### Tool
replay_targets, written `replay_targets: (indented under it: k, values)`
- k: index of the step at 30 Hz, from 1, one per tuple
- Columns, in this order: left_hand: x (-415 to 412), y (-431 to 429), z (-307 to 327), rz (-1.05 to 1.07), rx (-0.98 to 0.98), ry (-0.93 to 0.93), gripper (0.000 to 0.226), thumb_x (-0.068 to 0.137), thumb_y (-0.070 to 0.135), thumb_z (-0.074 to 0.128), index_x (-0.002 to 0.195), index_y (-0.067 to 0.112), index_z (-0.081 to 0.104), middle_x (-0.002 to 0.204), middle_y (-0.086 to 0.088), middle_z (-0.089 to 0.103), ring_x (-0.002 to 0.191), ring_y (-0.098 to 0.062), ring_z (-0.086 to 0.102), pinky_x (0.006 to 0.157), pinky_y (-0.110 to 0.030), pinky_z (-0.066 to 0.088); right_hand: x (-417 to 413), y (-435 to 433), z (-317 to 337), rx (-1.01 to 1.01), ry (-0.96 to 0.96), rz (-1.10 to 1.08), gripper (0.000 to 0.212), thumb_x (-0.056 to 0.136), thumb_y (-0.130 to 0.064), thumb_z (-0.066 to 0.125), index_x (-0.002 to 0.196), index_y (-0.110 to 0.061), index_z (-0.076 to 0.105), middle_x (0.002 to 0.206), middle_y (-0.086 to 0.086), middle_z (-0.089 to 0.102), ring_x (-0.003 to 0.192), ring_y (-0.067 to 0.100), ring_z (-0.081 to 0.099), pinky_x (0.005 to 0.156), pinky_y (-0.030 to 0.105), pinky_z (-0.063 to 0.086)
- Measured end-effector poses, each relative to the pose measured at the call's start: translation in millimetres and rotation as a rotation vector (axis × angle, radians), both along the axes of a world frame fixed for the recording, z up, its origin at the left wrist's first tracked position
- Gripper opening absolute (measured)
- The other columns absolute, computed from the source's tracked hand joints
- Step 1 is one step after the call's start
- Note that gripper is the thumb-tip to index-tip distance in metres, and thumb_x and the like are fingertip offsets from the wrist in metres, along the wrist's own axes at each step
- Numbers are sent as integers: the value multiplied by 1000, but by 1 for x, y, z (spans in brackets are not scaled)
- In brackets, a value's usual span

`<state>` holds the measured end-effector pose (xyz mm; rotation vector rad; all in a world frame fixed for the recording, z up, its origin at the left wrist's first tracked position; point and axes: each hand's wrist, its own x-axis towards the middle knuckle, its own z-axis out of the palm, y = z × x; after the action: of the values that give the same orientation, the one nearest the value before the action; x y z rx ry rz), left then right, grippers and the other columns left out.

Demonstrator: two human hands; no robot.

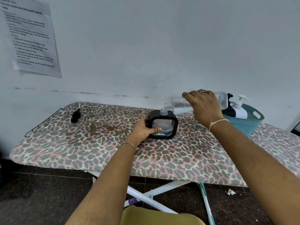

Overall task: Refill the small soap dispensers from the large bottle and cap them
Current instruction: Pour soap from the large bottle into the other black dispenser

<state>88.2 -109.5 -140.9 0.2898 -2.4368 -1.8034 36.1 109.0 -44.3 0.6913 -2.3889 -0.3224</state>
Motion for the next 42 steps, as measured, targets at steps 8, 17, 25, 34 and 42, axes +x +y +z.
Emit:
replay_targets:
  k: [8, 17, 25, 34, 42]
  values:
    - [0, 0, 0, -1, -1, 1, 97, 66, 21, 85, 147, 18, 32, 141, -6, 50, 134, -24, 43, 113, -42, 35, 0, 0, 1, 7, 11, 6, 64, 75, 7, 63, 132, -19, 47, 115, 6, 65, 102, 31, 59, 86, 40, 45]
    - [-1, 0, -1, -7, 16, 4, 95, 66, 19, 86, 146, 17, 35, 137, -6, 54, 129, -22, 48, 112, -41, 37, -2, 0, 1, 5, 14, 11, 64, 74, 8, 62, 131, -18, 48, 114, 7, 65, 103, 31, 59, 86, 41, 45]
    - [-2, 0, -2, -4, 17, 2, 94, 65, 20, 86, 145, 18, 36, 137, -6, 54, 130, -23, 47, 111, -42, 37, -2, 1, 1, 15, 25, 14, 64, 74, 8, 63, 131, -18, 48, 114, 7, 65, 102, 31, 59, 86, 42, 45]
    - [-2, -1, -2, 2, 2, -7, 97, 65, 22, 86, 147, 19, 33, 140, -5, 51, 132, -24, 45, 112, -44, 36, -3, 0, 1, 21, 27, 12, 64, 72, 8, 64, 129, -18, 50, 110, 6, 66, 100, 31, 60, 85, 42, 46]
    - [0, -1, -1, -9, -5, 8, 92, 69, 19, 84, 146, 16, 35, 140, -6, 51, 132, -23, 45, 113, -39, 35, -3, 0, 1, 20, 33, 22, 62, 72, 9, 63, 127, -17, 52, 109, 8, 66, 98, 32, 60, 83, 42, 46]
